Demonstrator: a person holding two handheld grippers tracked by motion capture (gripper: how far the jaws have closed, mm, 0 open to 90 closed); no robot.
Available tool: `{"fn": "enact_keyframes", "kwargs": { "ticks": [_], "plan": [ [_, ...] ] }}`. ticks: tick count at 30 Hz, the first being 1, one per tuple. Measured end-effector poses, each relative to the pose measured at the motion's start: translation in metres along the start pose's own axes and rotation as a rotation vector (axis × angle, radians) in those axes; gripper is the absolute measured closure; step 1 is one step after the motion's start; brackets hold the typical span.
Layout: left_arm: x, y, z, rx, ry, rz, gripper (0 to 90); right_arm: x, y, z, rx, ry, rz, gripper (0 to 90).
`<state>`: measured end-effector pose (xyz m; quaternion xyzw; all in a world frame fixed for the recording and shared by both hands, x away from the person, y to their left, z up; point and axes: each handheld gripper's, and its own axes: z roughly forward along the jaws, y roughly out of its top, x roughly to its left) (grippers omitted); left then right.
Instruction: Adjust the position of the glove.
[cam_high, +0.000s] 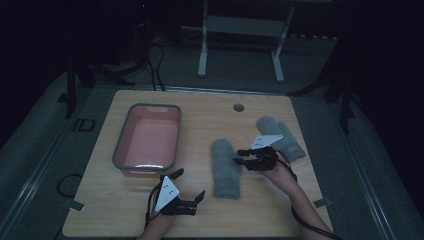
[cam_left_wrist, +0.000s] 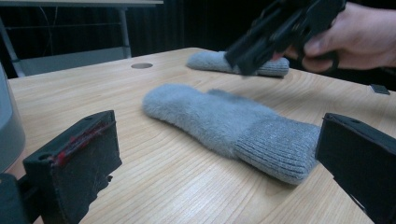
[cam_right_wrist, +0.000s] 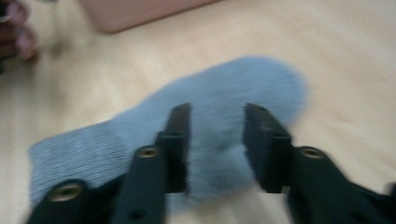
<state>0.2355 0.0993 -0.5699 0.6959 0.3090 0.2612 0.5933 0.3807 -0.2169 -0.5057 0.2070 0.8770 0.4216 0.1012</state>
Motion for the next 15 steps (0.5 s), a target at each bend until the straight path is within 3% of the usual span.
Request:
{"fn": "enact_keyframes", "kwargs": {
  "ticks": [3, 8, 11, 15],
  "plan": [
    [0.000, 0.000, 0.000, -0.001, 0.000, 0.000, 0.1, -0.010, -0.002, -0.020, -0.030, -0.079, 0.030, 49.9],
    [0.000, 0.000, 0.000, 0.001, 0.001, -0.002, 0.1, -0.030, -0.011, -0.046, -0.050, -0.139, 0.113, 38.1],
    [0.000, 0.000, 0.000, 0.001, 0.001, -0.001, 0.1, -0.040, -0.017, -0.057, -0.059, -0.182, 0.125, 31.9],
    [0.000, 0.000, 0.000, 0.001, 0.000, -0.002, 0.1, -0.056, -0.024, -0.066, -0.076, -0.237, 0.172, 32.8]
  ]
}}
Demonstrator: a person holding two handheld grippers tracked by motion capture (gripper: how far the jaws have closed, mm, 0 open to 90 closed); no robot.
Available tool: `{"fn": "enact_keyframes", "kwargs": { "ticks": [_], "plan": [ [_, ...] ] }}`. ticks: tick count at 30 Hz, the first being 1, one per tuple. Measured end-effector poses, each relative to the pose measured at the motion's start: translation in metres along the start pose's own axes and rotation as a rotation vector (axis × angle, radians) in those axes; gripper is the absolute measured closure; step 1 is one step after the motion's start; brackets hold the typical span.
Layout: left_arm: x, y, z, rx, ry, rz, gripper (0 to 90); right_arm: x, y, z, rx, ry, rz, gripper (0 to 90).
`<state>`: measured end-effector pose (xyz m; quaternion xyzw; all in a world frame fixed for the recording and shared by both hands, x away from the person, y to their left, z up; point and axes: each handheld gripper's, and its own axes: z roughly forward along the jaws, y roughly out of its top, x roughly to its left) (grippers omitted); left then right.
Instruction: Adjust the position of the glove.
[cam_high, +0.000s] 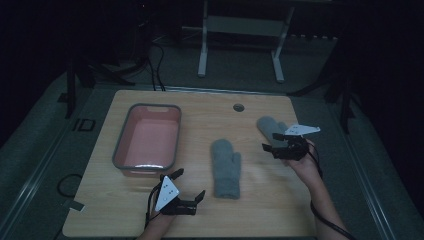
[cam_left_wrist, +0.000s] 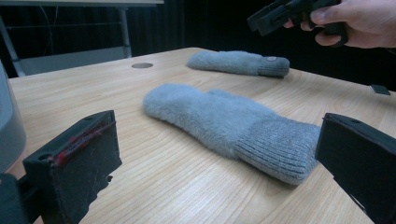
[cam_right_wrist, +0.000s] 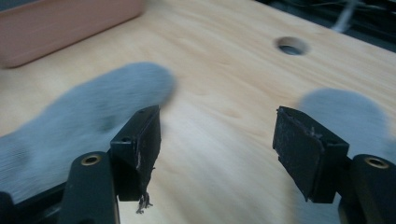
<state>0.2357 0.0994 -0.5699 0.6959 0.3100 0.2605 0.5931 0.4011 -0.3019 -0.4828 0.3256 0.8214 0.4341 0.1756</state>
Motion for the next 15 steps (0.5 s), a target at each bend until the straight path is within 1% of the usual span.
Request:
{"fn": "enact_keyframes", "kwargs": {
  "ticks": [2, 3, 5, 6, 8, 10, 11, 15],
  "plan": [
    [0.000, 0.000, 0.000, 0.000, 0.000, 0.000, 0.1, -0.009, -0.001, -0.001, 0.003, -0.033, 0.019, 36.0],
    [0.000, 0.000, 0.000, 0.000, 0.000, 0.001, 0.1, -0.014, -0.002, -0.002, 0.000, -0.042, 0.028, 38.6],
    [0.000, 0.000, 0.000, 0.000, 0.000, 0.000, 0.1, -0.024, -0.002, -0.001, 0.002, -0.052, 0.053, 38.2],
    [0.000, 0.000, 0.000, 0.000, 0.000, 0.001, 0.1, -0.028, -0.003, 0.000, 0.010, -0.057, 0.057, 38.2],
    [0.000, 0.000, 0.000, 0.000, 0.000, 0.000, 0.1, -0.036, -0.003, 0.004, 0.030, -0.081, 0.071, 38.1],
    [0.000, 0.000, 0.000, 0.000, -0.001, -0.001, 0.1, -0.042, -0.004, 0.008, 0.050, -0.094, 0.086, 35.5],
    [0.000, 0.000, 0.000, 0.000, -0.001, -0.001, 0.1, -0.046, -0.004, 0.011, 0.063, -0.115, 0.095, 34.5],
    [0.000, 0.000, 0.000, 0.000, -0.001, 0.000, 0.1, -0.059, -0.008, 0.020, 0.079, -0.131, 0.145, 35.4]
  ]
}}
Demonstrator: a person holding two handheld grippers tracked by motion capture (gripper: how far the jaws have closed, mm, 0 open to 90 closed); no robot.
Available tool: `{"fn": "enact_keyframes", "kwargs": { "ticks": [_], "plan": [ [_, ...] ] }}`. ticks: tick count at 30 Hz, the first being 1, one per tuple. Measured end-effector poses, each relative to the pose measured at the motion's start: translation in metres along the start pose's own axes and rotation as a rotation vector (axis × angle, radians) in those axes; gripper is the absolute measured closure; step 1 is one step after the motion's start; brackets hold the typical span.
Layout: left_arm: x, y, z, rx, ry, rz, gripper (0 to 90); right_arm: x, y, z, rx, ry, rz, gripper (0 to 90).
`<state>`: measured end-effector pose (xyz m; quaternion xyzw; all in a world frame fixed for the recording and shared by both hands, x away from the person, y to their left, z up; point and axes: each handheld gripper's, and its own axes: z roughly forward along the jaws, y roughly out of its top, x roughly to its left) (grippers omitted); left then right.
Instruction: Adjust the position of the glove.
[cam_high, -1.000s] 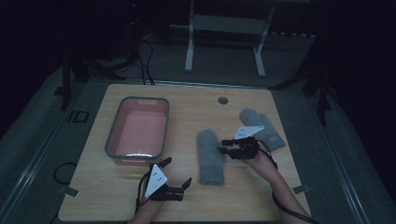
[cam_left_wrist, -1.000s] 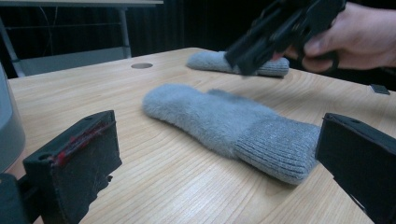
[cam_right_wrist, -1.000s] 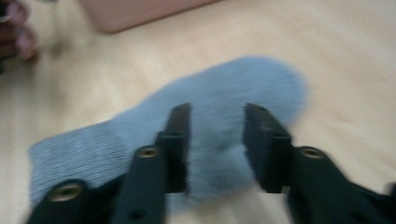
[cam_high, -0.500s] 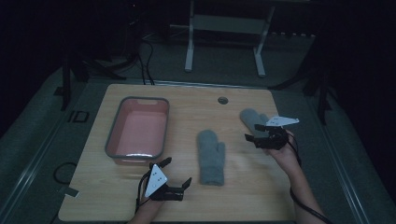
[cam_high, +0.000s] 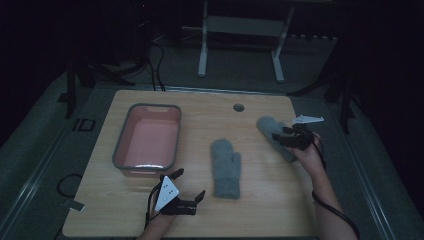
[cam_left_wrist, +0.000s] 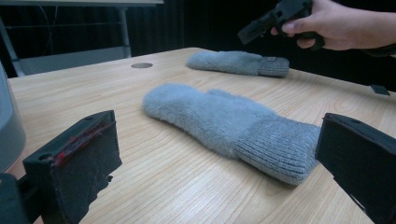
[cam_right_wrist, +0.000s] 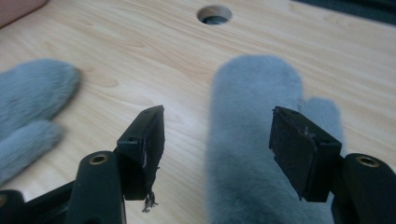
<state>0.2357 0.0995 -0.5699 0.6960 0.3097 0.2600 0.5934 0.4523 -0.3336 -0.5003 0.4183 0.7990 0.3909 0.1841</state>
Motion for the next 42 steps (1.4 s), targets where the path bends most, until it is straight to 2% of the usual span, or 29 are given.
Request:
{"fn": "enact_keyframes", "kwargs": {
  "ticks": [4, 7, 8, 11, 14, 18, 22, 23, 24, 26, 28, 32, 35, 37, 40, 42],
  "plan": [
    [0.000, 0.000, 0.000, 0.000, -0.001, 0.000, 0.1, -0.009, -0.004, 0.013, 0.043, -0.005, 0.032, 35.4],
    [0.000, 0.000, 0.000, -0.001, -0.001, -0.001, 0.1, -0.011, -0.007, 0.019, 0.066, -0.042, 0.027, 36.6],
    [0.000, 0.000, 0.000, -0.001, -0.002, -0.001, 0.1, -0.016, -0.010, 0.023, 0.082, -0.064, 0.032, 41.1],
    [0.000, 0.000, 0.000, -0.001, -0.002, 0.001, 0.1, -0.022, -0.013, 0.023, 0.086, -0.051, 0.056, 44.7],
    [0.000, 0.000, 0.000, -0.002, -0.004, -0.001, 0.1, -0.025, -0.019, 0.028, 0.133, -0.054, 0.038, 44.6],
    [0.000, 0.000, 0.000, -0.001, -0.003, -0.001, 0.1, -0.023, -0.027, 0.035, 0.146, -0.063, -0.010, 46.8],
    [0.000, 0.000, 0.000, -0.002, -0.002, -0.003, 0.1, -0.018, -0.027, 0.034, 0.153, -0.067, -0.037, 63.7],
    [0.000, 0.000, 0.000, -0.002, -0.002, -0.003, 0.1, -0.017, -0.027, 0.033, 0.150, -0.070, -0.019, 70.3],
    [0.000, 0.000, 0.000, -0.001, -0.002, -0.002, 0.1, -0.015, -0.028, 0.033, 0.146, -0.073, -0.002, 73.2],
    [0.000, 0.000, 0.000, -0.002, -0.001, -0.006, 0.1, -0.011, -0.028, 0.031, 0.135, -0.085, 0.035, 77.2],
    [0.001, 0.000, 0.000, -0.002, -0.001, -0.009, 0.1, -0.005, -0.029, 0.027, 0.122, -0.116, 0.066, 79.3],
    [0.001, 0.000, 0.000, -0.003, -0.002, -0.010, 0.1, 0.010, -0.030, 0.013, 0.081, -0.166, 0.109, 80.0],
    [0.001, 0.000, 0.000, -0.002, -0.002, -0.011, 0.1, 0.024, -0.028, -0.005, 0.045, -0.208, 0.157, 80.0],
    [0.001, 0.000, 0.000, -0.001, -0.002, -0.012, 0.1, 0.033, -0.027, -0.016, 0.031, -0.249, 0.172, 79.9],
    [0.001, 0.000, 0.000, -0.002, -0.002, -0.012, 0.1, 0.048, -0.027, -0.031, 0.021, -0.263, 0.220, 79.8],
    [0.001, 0.000, 0.000, -0.002, -0.001, -0.012, 0.1, 0.061, -0.031, -0.039, 0.017, -0.280, 0.231, 79.7]
  ]
}}
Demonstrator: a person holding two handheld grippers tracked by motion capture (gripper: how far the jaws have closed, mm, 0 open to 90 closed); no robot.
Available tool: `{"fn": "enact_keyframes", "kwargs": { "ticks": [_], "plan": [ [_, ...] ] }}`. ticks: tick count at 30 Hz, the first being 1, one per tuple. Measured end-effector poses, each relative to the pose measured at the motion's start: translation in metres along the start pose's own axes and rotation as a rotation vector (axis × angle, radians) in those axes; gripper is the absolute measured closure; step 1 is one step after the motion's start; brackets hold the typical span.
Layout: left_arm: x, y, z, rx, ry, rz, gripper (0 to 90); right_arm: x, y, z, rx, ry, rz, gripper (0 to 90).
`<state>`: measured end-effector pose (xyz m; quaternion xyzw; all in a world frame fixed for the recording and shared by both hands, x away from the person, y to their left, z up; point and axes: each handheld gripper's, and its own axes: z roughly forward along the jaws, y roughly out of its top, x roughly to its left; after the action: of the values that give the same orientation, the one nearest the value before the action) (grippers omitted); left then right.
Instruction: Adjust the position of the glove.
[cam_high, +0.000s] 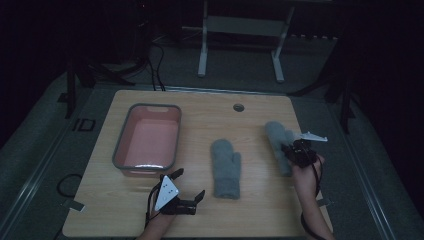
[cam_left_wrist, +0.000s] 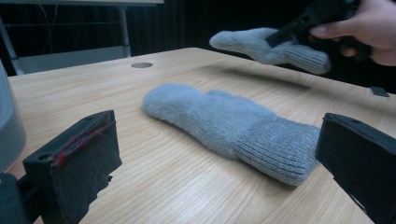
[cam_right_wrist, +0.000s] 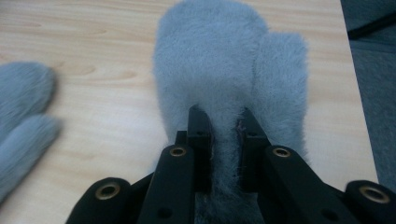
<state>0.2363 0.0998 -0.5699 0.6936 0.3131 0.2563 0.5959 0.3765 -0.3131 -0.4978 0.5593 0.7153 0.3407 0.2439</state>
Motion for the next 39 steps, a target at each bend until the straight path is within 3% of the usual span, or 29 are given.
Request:
{"fn": "enact_keyframes", "kwargs": {
  "ticks": [2, 6, 11, 16, 20, 23, 26, 29, 32, 34, 38, 39],
  "plan": [
    [0.000, 0.000, 0.000, 0.000, 0.000, 0.002, 0.1, 0.008, -0.007, -0.009, 0.000, -0.013, 0.002, 79.6],
    [0.000, 0.000, 0.000, 0.000, -0.001, 0.005, 0.1, 0.013, -0.021, -0.027, -0.010, -0.023, 0.060, 79.5],
    [0.000, 0.000, 0.000, -0.001, -0.002, 0.002, 0.1, 0.018, -0.036, -0.036, -0.004, -0.024, 0.104, 79.0],
    [-0.001, 0.000, 0.000, 0.000, -0.003, 0.010, 0.1, 0.020, -0.049, -0.030, 0.018, -0.045, 0.144, 78.0],
    [-0.001, 0.000, 0.000, -0.001, -0.004, 0.010, 0.1, 0.020, -0.060, -0.015, 0.073, -0.053, 0.133, 76.3],
    [-0.001, 0.000, 0.000, -0.002, -0.005, 0.009, 0.1, 0.019, -0.068, -0.007, 0.079, -0.043, 0.153, 72.4],
    [-0.001, 0.000, 0.000, -0.002, -0.006, 0.010, 0.1, 0.022, -0.069, -0.006, 0.071, -0.046, 0.144, 68.9],
    [-0.001, 0.000, 0.000, -0.003, -0.006, 0.010, 0.1, 0.020, -0.069, -0.007, 0.062, -0.025, 0.157, 61.9],
    [-0.001, 0.000, 0.000, -0.003, -0.008, 0.009, 0.1, 0.017, -0.065, -0.013, 0.044, -0.002, 0.159, 49.2],
    [-0.001, 0.000, 0.000, -0.003, -0.008, 0.009, 0.1, 0.015, -0.058, -0.019, 0.047, 0.016, 0.126, 44.2],
    [-0.001, 0.000, 0.000, -0.003, -0.010, 0.008, 0.1, 0.010, -0.051, -0.025, 0.017, 0.027, 0.015, 43.9],
    [-0.001, 0.000, 0.000, -0.003, -0.010, 0.008, 0.1, 0.008, -0.051, -0.025, 0.011, 0.058, -0.003, 44.9]
  ]
}}
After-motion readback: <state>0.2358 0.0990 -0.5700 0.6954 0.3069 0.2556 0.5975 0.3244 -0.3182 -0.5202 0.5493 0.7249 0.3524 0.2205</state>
